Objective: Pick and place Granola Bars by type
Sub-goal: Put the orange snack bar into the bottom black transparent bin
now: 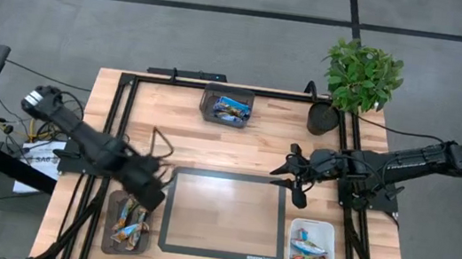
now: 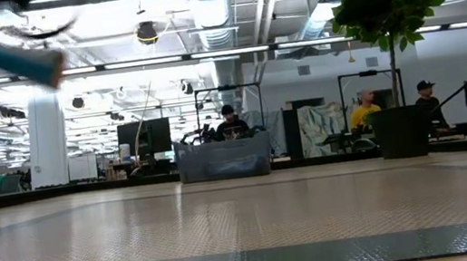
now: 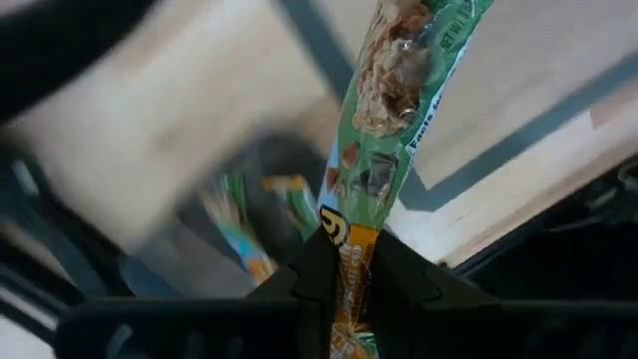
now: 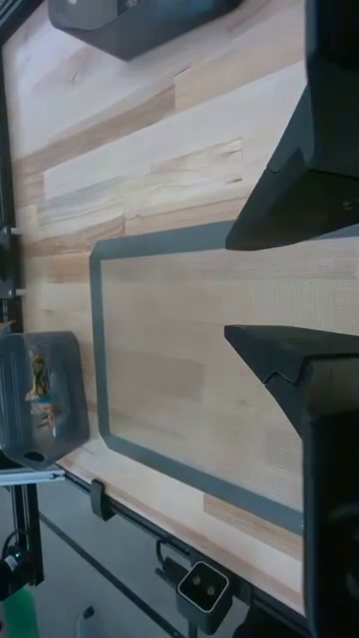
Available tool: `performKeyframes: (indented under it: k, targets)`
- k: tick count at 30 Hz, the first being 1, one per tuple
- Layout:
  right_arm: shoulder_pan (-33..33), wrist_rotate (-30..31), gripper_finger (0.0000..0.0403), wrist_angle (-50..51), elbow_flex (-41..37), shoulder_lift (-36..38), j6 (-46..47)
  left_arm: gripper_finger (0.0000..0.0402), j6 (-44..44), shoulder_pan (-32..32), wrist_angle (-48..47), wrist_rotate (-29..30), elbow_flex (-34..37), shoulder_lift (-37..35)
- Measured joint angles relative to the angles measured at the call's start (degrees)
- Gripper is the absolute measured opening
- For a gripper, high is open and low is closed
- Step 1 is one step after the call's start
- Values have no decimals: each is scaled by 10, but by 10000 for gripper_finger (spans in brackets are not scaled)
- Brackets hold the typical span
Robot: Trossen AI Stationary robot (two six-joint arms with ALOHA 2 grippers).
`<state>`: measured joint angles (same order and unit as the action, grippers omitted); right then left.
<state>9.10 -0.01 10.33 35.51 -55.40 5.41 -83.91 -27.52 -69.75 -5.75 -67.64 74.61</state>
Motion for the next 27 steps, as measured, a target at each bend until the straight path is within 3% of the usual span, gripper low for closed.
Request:
performKeyframes:
  k: [7,11,20,27]
  targets:
    - [0,-1,122,0,0,0,1,30,-317,-127,135,13,81,-32]
    - [0,-1,122,0,0,0,1,33,-441,-178,138,16,87,-13]
    - [0,-1,122,0,0,0,1,40,-456,-206,139,-9,87,16]
    - [0,-1,122,0,0,0,0,80,-454,-206,134,0,86,16]
